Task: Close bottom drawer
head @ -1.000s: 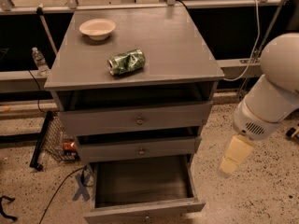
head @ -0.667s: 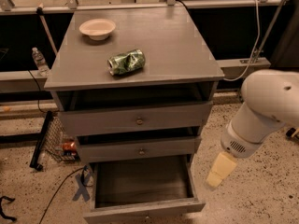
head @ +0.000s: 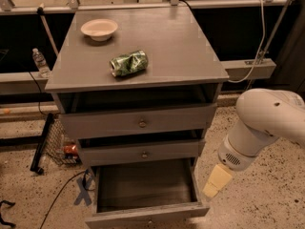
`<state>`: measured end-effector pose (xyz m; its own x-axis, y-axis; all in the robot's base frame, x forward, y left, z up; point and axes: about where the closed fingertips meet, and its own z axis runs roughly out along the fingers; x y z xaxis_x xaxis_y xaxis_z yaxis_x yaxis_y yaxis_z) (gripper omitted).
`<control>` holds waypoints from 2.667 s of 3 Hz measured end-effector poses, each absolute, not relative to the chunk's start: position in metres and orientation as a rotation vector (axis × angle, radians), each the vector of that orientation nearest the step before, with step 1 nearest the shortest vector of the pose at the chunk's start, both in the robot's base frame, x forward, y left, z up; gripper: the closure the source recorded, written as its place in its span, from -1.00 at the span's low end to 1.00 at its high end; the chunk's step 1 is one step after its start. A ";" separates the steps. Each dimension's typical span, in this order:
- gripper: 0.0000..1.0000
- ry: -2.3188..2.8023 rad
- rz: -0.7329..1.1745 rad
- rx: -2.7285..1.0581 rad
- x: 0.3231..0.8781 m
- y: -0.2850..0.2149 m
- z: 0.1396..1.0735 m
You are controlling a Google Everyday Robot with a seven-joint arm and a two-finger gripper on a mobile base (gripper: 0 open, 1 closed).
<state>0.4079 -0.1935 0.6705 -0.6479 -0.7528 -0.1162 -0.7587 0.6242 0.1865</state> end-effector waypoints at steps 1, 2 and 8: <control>-1.00 2.834 0.347 -1.295 0.405 -0.192 0.641; -1.00 2.897 0.353 -1.259 0.403 -0.186 0.588; -1.00 3.169 0.383 -0.881 0.400 -0.187 0.405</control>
Offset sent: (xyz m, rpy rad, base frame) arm -0.0049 0.0173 -0.1616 -0.0516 0.1304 -0.1241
